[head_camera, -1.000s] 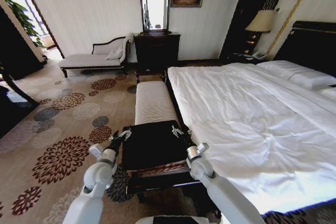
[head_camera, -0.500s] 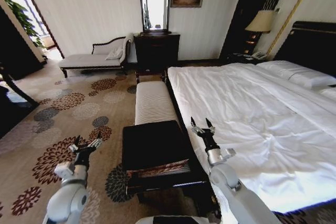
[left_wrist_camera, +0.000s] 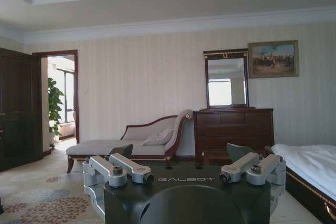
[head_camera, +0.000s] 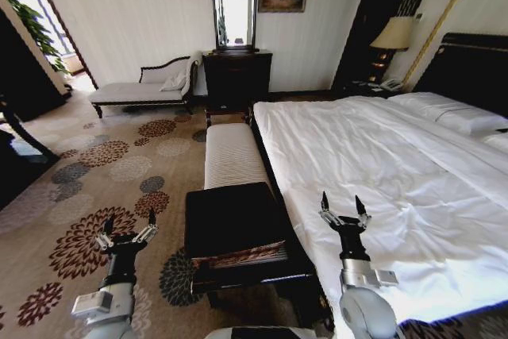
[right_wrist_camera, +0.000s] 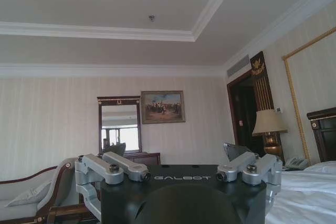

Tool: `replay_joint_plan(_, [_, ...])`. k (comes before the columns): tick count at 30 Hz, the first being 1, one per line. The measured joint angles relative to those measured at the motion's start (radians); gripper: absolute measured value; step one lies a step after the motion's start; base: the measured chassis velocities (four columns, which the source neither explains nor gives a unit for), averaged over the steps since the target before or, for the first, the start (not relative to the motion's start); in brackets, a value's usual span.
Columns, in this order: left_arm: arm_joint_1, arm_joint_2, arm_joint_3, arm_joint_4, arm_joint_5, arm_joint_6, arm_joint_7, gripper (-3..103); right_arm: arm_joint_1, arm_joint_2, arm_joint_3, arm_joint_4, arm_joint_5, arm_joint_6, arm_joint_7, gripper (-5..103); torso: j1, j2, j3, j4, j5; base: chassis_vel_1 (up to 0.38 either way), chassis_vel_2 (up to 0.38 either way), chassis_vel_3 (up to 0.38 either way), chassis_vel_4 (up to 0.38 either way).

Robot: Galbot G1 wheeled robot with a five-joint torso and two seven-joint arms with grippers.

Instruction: Fold the clothes on the bed and place them into the basket.

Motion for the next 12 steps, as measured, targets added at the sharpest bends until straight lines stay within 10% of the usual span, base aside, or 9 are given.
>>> replay_joint_plan(12, [-0.002, 0.001, 0.006, -0.001, 0.006, 0.007, -0.001, 100, -0.002, 0.000, 0.002, 0.004, -0.001, 0.000, -0.005, 100, 0.000, 0.000, 0.000, 0.0002, 0.0001, 0.000, 0.000, 0.000, 0.000])
